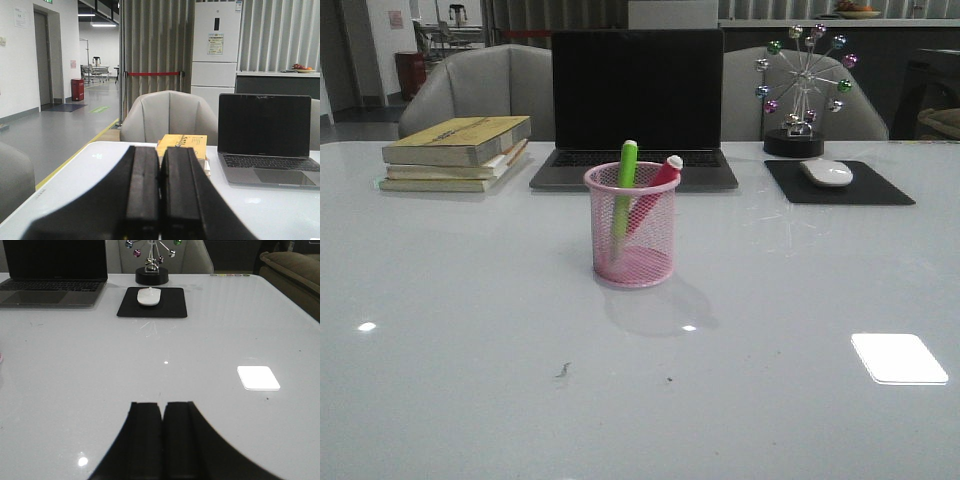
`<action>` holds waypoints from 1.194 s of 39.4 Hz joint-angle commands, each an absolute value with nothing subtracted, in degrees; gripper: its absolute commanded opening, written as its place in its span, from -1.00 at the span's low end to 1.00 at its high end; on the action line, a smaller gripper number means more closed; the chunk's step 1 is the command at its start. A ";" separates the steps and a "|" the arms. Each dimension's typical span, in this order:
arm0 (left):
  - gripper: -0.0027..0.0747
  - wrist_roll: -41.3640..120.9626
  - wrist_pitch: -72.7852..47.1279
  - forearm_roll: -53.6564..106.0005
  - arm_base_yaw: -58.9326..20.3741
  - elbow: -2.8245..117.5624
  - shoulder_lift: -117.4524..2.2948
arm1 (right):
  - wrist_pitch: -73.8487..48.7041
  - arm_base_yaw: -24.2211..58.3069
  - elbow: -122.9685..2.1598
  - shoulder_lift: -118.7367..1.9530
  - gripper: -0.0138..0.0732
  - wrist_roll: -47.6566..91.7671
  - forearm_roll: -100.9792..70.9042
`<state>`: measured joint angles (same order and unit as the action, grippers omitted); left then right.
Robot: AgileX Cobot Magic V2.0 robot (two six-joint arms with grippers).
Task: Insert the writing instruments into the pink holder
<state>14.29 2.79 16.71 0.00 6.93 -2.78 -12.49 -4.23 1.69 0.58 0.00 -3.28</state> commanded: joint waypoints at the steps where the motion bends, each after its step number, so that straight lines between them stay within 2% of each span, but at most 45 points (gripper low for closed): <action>1: -0.67 14.15 7.29 13.91 -0.06 8.52 -3.32 | -7.32 -4.40 1.81 1.68 -0.63 0.00 -3.28; 12: -0.67 3.00 5.17 5.49 -0.06 6.76 -3.23 | -7.32 -4.40 1.81 1.68 -0.63 0.00 -3.28; 23: -0.67 2.78 5.38 5.28 -0.06 2.75 -2.70 | -7.32 -4.40 1.81 1.68 -0.63 0.00 -3.28; 29: -0.67 2.78 5.38 5.28 -0.06 0.55 1.97 | -7.32 -4.40 1.81 1.68 -0.63 0.00 -3.28; 47: -0.67 2.78 4.00 5.81 -0.16 -0.49 1.66 | -7.32 -4.40 1.81 1.63 -0.63 0.00 -3.28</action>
<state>3.37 0.00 5.27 0.00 -0.20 0.32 -12.45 -4.23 1.78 0.58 0.00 -3.34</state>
